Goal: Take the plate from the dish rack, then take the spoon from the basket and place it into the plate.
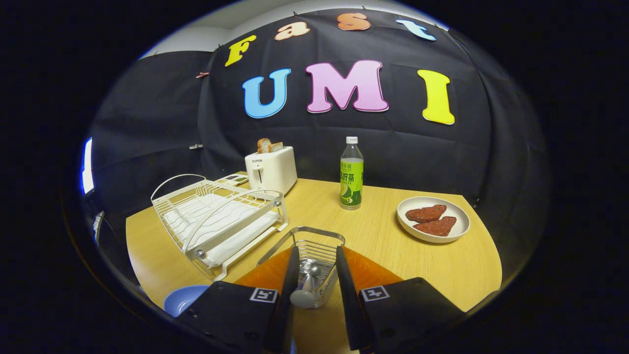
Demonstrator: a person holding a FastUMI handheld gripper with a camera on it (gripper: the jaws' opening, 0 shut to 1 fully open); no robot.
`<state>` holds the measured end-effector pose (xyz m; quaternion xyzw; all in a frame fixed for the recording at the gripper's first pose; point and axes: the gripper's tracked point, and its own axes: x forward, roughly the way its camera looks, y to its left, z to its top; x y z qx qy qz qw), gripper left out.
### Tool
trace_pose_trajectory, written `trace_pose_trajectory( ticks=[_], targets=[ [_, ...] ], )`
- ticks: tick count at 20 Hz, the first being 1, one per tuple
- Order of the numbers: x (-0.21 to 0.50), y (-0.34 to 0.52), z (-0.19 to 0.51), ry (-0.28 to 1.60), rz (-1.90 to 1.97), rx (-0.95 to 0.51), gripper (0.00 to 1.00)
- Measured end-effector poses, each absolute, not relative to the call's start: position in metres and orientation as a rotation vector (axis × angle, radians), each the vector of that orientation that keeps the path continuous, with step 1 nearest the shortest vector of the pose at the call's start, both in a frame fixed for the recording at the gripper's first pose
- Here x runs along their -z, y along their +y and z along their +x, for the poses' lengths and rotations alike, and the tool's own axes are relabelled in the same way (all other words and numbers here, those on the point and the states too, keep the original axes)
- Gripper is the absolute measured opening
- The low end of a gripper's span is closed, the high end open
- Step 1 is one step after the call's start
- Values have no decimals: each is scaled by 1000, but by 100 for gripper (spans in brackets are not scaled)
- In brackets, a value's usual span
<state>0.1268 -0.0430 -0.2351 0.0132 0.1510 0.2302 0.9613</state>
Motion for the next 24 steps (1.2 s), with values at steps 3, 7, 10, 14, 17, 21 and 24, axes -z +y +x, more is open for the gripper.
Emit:
trace_pose_trajectory(
  ticks=[3,7,10,14,17,21,24],
  targets=[
    [235,-44,127,313,11,-463,46],
    [234,-43,129,312,9,-446,46],
    [224,-41,128,272,-2,-445,46],
    [236,-36,131,298,-7,-448,23],
    [233,-34,129,294,3,-451,25],
    [235,-29,127,295,-25,-472,22],
    [230,-27,126,343,-15,-480,21]
  ],
)
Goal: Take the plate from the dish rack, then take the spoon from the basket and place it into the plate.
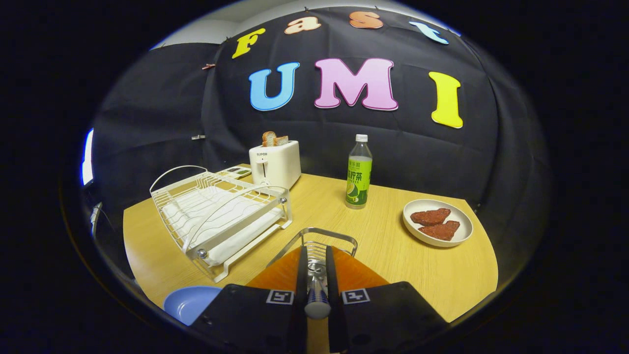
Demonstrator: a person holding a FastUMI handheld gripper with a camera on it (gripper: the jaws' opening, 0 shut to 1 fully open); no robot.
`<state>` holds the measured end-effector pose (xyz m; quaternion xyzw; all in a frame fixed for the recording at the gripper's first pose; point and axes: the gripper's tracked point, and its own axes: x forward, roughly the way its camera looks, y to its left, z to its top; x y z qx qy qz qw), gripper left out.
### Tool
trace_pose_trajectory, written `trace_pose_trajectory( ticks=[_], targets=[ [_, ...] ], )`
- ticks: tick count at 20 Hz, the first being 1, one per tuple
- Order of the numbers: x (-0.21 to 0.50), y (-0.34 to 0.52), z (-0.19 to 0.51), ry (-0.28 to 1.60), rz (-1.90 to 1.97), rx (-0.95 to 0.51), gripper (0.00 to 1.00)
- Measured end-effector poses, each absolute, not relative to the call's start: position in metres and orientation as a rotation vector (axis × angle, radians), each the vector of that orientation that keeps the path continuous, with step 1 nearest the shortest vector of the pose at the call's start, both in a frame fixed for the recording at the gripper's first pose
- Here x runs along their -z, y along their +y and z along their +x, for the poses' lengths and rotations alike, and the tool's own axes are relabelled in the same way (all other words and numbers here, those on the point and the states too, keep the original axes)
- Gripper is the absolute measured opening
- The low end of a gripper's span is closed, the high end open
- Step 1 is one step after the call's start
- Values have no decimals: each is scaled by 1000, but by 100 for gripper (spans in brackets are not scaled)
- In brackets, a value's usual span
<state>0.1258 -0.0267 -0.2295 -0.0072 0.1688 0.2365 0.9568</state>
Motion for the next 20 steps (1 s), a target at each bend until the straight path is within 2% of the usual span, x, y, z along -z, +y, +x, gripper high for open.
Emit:
trace_pose_trajectory(
  ticks=[11,16,20],
  targets=[
    [129,-52,104,250,-62,-468,20],
    [103,-30,56,272,31,-564,20],
    [113,-1,16,314,21,-690,20]
  ],
)
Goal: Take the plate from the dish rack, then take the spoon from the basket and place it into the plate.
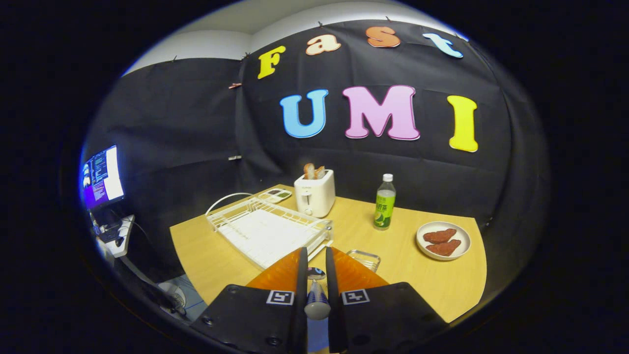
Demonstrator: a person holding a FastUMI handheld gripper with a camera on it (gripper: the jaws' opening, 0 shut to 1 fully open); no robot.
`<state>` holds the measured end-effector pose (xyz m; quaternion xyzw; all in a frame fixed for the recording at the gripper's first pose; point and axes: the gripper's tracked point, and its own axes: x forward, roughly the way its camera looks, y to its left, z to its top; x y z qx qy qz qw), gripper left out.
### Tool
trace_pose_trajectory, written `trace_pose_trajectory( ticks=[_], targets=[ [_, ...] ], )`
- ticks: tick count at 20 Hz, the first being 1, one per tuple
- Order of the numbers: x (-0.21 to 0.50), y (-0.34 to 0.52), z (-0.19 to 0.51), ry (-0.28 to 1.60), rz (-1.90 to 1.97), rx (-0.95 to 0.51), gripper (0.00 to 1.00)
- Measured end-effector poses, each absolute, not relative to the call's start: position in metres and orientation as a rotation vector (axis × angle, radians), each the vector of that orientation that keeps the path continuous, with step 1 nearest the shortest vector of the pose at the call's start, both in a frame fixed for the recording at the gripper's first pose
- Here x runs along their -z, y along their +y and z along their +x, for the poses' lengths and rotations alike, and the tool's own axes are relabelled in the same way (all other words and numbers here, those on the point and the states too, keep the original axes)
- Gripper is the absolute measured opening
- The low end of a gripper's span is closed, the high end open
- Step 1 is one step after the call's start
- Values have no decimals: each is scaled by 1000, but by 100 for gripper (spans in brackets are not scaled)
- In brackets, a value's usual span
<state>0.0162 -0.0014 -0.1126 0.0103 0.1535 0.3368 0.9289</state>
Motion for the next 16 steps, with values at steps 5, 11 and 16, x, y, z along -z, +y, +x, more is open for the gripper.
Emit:
trace_pose_trajectory(
  ticks=[5,11,16],
  targets=[
    [156,27,-14,371,-87,-837,20],
    [207,40,-25,421,-169,-898,21],
    [235,40,-31,480,-186,-912,21]
  ],
)
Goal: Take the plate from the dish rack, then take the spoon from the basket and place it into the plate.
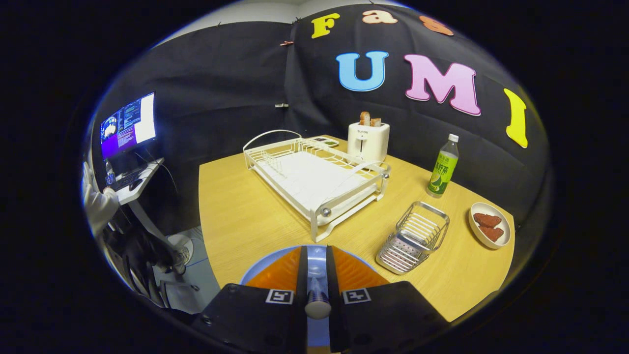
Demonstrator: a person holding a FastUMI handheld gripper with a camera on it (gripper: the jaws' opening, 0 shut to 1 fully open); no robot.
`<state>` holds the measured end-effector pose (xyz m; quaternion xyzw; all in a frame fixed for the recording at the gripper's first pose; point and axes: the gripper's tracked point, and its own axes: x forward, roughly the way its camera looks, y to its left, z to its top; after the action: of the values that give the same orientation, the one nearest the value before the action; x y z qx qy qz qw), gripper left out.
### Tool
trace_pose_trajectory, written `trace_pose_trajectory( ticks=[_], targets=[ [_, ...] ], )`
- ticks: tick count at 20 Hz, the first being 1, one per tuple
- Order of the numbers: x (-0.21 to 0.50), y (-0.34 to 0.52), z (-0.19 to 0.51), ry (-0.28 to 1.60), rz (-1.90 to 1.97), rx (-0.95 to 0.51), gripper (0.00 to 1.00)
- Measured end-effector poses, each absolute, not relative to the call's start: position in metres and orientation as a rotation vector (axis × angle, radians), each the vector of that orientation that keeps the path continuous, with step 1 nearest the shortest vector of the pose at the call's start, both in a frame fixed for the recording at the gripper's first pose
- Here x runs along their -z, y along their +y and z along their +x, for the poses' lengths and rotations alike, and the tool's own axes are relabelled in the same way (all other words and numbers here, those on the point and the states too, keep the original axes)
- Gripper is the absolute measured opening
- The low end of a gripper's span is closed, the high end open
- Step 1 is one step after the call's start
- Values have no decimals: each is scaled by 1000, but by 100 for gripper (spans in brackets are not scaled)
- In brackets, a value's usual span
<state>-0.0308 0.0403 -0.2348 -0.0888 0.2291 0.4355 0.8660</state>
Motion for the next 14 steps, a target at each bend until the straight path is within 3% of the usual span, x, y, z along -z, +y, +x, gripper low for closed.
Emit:
trace_pose_trajectory(
  ticks=[10,14],
  targets=[
    [251,26,-30,559,-160,-889,26],
    [230,22,-21,541,-95,-831,81]
  ],
)
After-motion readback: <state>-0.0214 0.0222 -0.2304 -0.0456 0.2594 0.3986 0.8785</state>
